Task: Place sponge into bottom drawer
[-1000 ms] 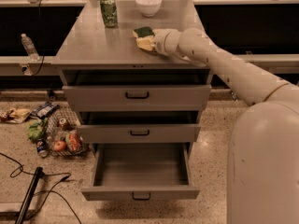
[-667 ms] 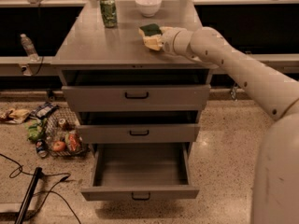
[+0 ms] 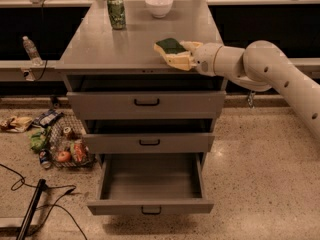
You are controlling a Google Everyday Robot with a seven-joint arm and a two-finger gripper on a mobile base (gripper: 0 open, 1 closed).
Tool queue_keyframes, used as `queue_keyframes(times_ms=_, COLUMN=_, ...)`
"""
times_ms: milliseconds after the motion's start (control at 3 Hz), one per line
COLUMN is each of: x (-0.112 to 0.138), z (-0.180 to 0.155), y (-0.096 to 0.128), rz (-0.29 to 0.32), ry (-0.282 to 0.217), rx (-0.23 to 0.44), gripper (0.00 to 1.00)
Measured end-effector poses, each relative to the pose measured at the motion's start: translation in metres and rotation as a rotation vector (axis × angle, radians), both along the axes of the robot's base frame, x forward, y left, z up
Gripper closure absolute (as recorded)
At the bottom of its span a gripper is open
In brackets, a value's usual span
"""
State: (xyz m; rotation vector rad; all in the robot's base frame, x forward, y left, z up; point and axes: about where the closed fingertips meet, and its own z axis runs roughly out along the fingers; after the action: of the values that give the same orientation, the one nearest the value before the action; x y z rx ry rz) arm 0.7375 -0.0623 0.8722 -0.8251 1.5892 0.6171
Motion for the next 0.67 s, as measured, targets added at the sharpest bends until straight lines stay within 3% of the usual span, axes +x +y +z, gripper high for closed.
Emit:
queue_keyframes(times_ms=333, x=-0.01, z=0.002, y=0.006, rz=0.023, ry=0.007, rx=0.013, gripper=1.0)
queue_keyframes(times_ms=667, x=-0.05, z=0.002, y=0.021, rz=0.115, ry=0.048, rx=0.091, gripper=1.0)
